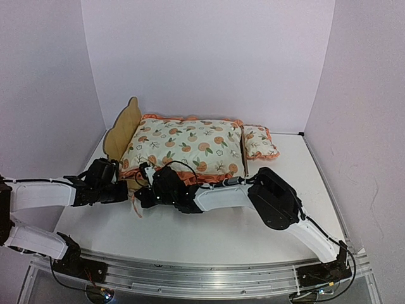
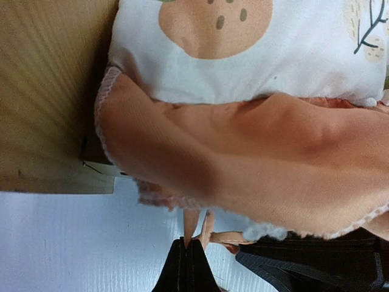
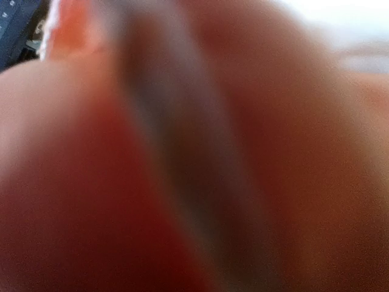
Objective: Set up the pet bed
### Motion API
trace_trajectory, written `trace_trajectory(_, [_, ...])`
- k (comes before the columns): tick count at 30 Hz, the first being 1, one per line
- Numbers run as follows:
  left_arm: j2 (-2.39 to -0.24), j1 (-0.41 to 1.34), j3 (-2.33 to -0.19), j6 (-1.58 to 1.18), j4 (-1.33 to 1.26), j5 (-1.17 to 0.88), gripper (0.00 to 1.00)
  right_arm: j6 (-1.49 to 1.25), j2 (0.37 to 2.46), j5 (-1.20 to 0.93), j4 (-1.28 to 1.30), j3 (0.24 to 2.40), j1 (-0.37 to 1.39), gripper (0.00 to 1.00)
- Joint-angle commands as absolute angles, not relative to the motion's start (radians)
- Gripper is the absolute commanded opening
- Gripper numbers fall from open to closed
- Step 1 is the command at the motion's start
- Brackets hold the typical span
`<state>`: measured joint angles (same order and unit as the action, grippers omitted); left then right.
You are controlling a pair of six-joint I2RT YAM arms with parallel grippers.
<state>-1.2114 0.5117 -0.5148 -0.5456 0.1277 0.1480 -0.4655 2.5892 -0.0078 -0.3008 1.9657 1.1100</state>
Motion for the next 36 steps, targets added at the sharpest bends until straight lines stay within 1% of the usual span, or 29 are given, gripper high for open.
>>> trace_trajectory(1, [-1.186,0.504,-0.573,-0.519,0.232,0.138,0.00,-0.414,2.664,0.008,-0.151,2.114,1.090,0.00])
trace_trajectory(11, [-1.167,0.503,-0.585,-0.512,0.271,0.106,0.00,-0.374,2.739,0.009,-0.131,2.250,1.087,0.00])
trace_trajectory(16, [-1.175,0.503,-0.580,-0.496,0.228,0.094,0.00,-0.341,2.805,0.008,-0.154,2.318,1.086,0.00])
trace_trajectory(19, [-1.181,0.503,-0.584,-0.470,0.216,0.073,0.00,-0.335,2.825,-0.020,-0.198,2.323,1.088,0.00])
trace_trajectory(24, [-1.200,0.503,-0.598,-0.455,0.260,0.066,0.01,-0.305,2.827,0.000,-0.261,2.296,1.087,0.00])
trace_trajectory(25, [-1.204,0.503,-0.606,-0.450,0.277,0.062,0.02,-0.296,2.827,0.000,-0.277,2.289,1.086,0.00])
trace_trajectory(26, [-1.207,0.504,-0.619,-0.439,0.296,0.055,0.06,-0.291,2.828,-0.001,-0.296,2.283,1.086,0.00])
trace_trajectory(31, [-1.208,0.503,-0.694,-0.362,0.374,0.028,0.38,-0.293,2.850,-0.010,-0.325,2.293,1.087,0.00])
trace_trajectory(34, [-1.203,0.503,-0.756,-0.307,0.402,-0.024,0.47,-0.294,2.857,-0.006,-0.330,2.291,1.087,0.00])
trace_trajectory(36, [-1.210,0.503,-0.821,-0.267,0.439,-0.042,0.51,-0.293,2.862,-0.002,-0.330,2.291,1.086,0.00])
